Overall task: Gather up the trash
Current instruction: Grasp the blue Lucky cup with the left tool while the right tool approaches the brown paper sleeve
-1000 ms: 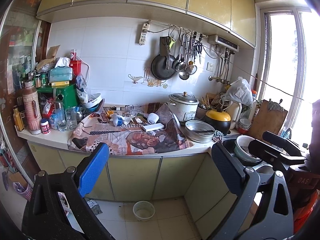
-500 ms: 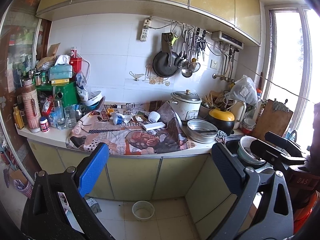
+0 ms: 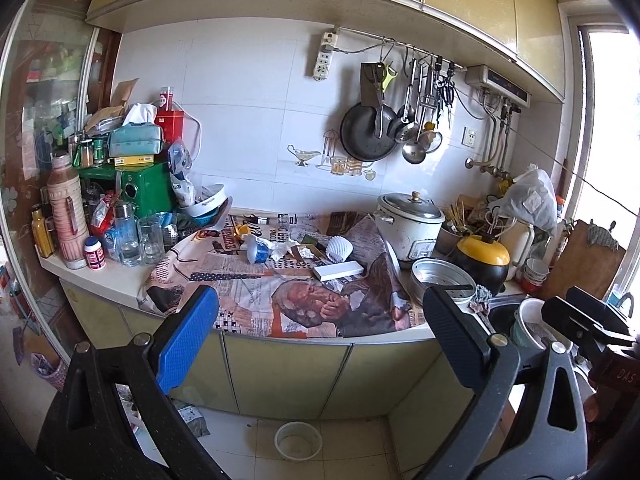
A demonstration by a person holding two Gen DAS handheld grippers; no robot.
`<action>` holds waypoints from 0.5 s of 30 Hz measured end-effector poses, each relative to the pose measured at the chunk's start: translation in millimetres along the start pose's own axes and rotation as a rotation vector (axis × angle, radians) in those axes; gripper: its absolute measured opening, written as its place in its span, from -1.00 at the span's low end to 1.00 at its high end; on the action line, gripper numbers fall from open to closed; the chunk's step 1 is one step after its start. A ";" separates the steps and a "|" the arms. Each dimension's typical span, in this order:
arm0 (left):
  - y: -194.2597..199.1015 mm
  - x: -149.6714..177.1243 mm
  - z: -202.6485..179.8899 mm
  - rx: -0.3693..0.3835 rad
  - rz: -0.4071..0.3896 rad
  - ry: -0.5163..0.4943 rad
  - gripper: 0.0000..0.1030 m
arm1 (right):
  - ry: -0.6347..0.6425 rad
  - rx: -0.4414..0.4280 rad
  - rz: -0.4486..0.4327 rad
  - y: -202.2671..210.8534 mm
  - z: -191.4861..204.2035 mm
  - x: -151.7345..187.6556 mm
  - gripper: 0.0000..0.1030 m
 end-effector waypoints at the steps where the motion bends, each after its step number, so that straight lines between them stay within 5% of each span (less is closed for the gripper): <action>1: -10.8 -3.1 6.3 -0.002 0.000 0.012 0.99 | -0.006 0.013 0.002 -8.2 -1.6 -1.7 1.00; 8: -97.5 -31.4 57.8 -0.027 0.017 0.020 0.99 | -0.052 0.100 0.010 -74.6 -3.6 -17.7 1.00; 15: -199.5 -61.9 113.5 -0.014 0.119 -0.022 0.99 | -0.094 0.158 0.064 -149.8 13.5 -42.7 1.00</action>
Point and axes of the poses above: each gripper's, at about its wrist camera, not at the fingertips, and y roughly against the way its jaws point, z to its left, x to its underside, the point moved 2 cm from there along -y, roughly the way its jaws point, and after that the axes turned 3 degrees about x, right-handed, at the moved point
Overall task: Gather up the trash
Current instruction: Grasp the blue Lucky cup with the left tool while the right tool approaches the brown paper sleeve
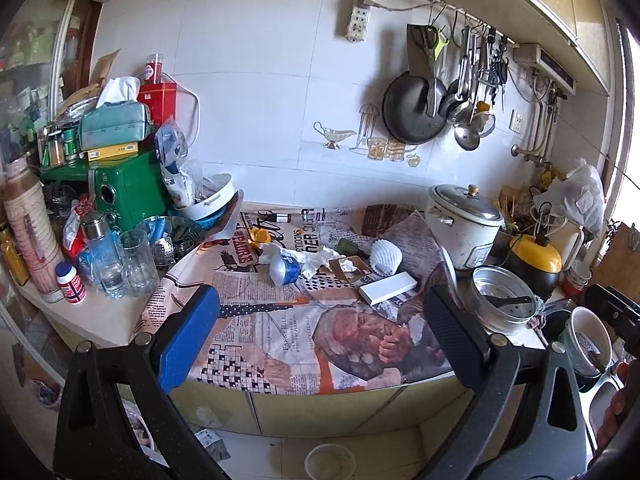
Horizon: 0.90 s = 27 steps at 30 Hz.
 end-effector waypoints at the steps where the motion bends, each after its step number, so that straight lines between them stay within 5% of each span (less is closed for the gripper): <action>1: -14.4 -3.5 8.5 0.006 0.022 0.004 0.99 | 0.002 0.006 0.009 -9.5 5.1 -2.9 0.99; 14: -180.3 -4.4 74.0 -0.007 0.259 0.048 0.84 | 0.013 -0.010 0.179 -153.2 44.6 -11.3 0.99; 27: -310.1 3.3 79.1 -0.097 0.348 0.157 0.57 | 0.140 -0.124 0.389 -332.6 28.8 -11.0 0.86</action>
Point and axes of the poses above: each gripper's, at about its wrist camera, not at the fingertips, and y roughly against the way its jaws point, z to its left, x to its underside, the point moved 2 cm from there along -y, roughly the way its jaws point, and after that the axes turned 3 degrees about x, right-handed, at the moved point
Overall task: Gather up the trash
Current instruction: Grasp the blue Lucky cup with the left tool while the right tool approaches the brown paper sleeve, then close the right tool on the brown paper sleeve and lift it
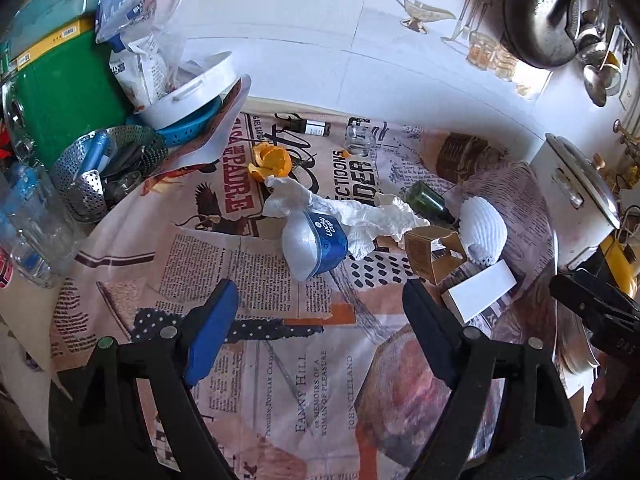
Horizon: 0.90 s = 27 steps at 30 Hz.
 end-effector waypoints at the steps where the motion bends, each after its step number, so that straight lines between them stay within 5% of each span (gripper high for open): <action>1: -11.4 -2.6 -1.5 -0.003 0.011 0.013 0.51 | 0.005 -0.011 0.024 -13.6 -6.0 -4.2 0.80; 9: -80.1 -19.5 3.6 -0.017 0.066 0.132 0.00 | 0.050 -0.152 0.173 -101.7 -25.9 -24.7 0.12; 20: -119.7 -23.2 -1.1 -0.037 0.094 0.136 -0.20 | 0.110 -0.188 0.216 -150.8 -16.4 -29.4 -0.58; 27: -127.1 -24.7 0.5 0.073 0.116 0.150 -0.89 | 0.147 -0.187 0.175 -149.7 -11.2 -32.4 -0.89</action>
Point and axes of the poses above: each gripper's, at about its wrist camera, not at the fingertips, and y roughly against the way its jaws point, z to its left, x to its underside, the point moved 2 cm from there along -y, roughly the way its jaws point, and after that the axes turned 3 degrees about x, right-handed, at the moved point
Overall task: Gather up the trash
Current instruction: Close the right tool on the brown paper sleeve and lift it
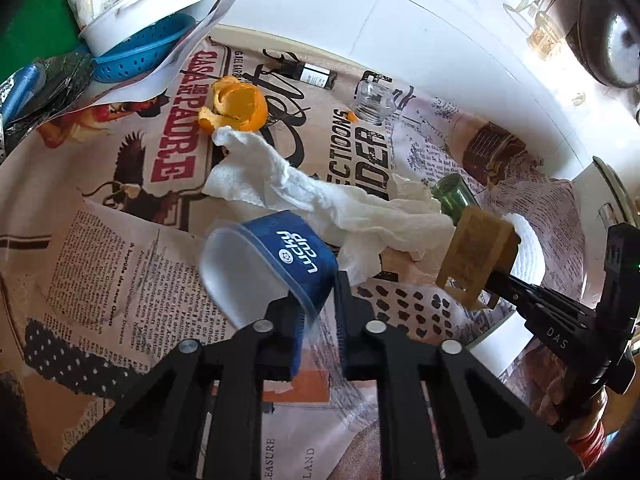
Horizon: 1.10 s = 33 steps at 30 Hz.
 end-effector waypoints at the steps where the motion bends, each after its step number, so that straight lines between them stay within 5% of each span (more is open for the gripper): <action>1: 0.8 0.4 -1.8 -0.004 0.000 -0.005 -0.91 | -0.005 -0.002 -0.009 3.2 0.3 0.0 -0.91; 15: 79.9 15.0 -22.7 0.017 -0.064 -0.167 -0.91 | -0.092 0.082 -0.124 79.3 23.0 10.1 -0.97; 18: 96.4 22.0 -19.7 0.025 -0.055 -0.206 -0.91 | -0.107 0.083 -0.092 79.1 25.2 15.4 -0.96; 19: 101.7 24.6 -18.3 0.025 -0.053 -0.212 -0.91 | -0.120 0.068 -0.082 77.9 24.0 17.1 -0.86; 22: 113.0 32.2 -11.8 0.016 -0.055 -0.213 -0.91 | -0.149 0.039 -0.047 69.6 19.8 17.8 0.01; 23: 114.4 33.9 -9.4 0.013 -0.053 -0.206 -0.91 | -0.148 0.053 -0.067 69.3 20.7 17.9 0.09; 33: 102.9 40.0 8.7 -0.028 -0.047 -0.111 -0.91 | -0.037 0.040 0.015 9.7 25.4 -9.2 -0.06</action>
Point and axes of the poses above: each gripper's, at about its wrist camera, not at the fingertips, and y roughly against the way its jaws point, z to its left, x to its underside, the point moved 2 cm from there along -y, roughly the way its jaws point, and after that the axes turned 3 degrees about x, right-handed, at the moved point
